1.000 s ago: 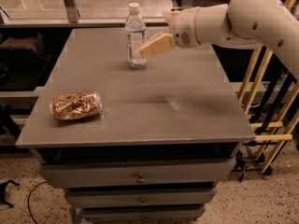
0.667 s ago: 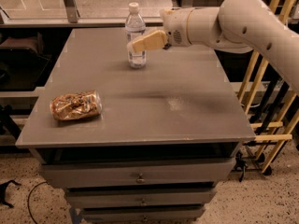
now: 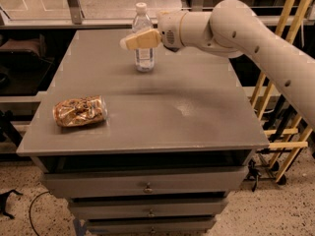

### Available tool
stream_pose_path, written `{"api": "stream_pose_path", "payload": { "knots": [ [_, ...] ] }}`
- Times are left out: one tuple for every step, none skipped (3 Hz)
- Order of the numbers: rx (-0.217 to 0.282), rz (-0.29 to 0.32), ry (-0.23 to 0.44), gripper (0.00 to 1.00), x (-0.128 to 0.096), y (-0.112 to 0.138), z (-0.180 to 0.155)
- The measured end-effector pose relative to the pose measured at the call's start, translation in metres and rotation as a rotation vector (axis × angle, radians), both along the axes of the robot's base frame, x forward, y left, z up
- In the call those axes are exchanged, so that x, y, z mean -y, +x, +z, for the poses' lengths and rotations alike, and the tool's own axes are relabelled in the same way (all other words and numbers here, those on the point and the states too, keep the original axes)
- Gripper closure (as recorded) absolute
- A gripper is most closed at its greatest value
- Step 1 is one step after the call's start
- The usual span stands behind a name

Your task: Move blue plastic bottle near orange can

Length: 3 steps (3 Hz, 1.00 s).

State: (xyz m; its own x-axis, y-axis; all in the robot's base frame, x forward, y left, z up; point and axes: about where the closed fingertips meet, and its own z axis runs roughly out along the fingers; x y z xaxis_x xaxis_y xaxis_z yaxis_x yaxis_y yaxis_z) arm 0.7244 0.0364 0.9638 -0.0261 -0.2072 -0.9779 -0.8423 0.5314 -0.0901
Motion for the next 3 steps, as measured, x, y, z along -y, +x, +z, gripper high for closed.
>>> {"api": "stream_pose_path", "payload": {
  "knots": [
    [-0.002, 0.011, 0.037, 0.0, -0.011, 0.0125, -0.004],
    [0.0, 0.013, 0.07, 0.16, -0.0144, 0.0203, -0.0057],
    [0.0, 0.018, 0.094, 0.39, -0.0143, 0.0223, -0.0052]
  ]
}}
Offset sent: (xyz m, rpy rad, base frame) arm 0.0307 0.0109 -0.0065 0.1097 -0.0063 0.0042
